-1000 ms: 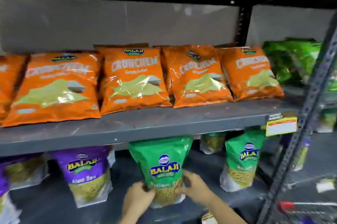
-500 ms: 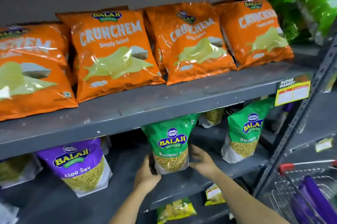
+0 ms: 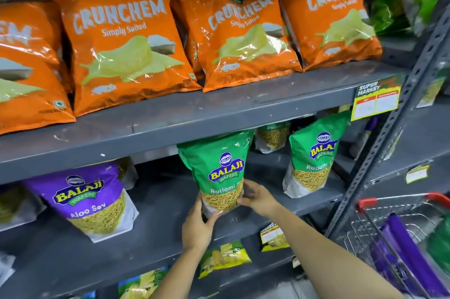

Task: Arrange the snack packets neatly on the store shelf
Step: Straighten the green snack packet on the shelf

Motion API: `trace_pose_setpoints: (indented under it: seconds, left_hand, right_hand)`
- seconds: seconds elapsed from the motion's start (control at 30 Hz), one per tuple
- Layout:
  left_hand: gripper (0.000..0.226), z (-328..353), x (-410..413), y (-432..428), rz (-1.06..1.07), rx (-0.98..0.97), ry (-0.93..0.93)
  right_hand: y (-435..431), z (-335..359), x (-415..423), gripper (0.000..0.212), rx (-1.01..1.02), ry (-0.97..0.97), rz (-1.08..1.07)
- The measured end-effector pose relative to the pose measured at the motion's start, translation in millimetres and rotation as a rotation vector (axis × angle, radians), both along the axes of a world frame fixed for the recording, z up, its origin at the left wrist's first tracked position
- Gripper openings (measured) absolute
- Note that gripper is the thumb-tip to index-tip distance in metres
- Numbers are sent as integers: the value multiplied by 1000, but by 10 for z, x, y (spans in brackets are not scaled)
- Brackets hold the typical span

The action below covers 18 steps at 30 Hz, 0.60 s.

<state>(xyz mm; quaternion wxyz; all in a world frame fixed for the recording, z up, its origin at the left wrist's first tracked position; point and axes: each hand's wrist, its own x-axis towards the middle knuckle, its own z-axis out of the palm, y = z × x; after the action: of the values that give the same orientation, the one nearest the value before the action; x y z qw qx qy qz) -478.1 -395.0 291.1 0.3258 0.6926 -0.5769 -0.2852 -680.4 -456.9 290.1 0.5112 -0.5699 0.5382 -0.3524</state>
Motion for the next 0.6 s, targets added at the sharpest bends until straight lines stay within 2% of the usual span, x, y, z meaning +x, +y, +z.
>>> trace_pose_setpoints:
  seconds: [0.33, 0.6]
  left_hand:
    - [70, -56, -5, 83, -10, -18, -102]
    - [69, -142, -41, 172, 17, -26, -113]
  right_hand:
    - [162, -52, -21, 54, -22, -20, -20]
    - [308, -60, -45, 54, -19, -18, -17]
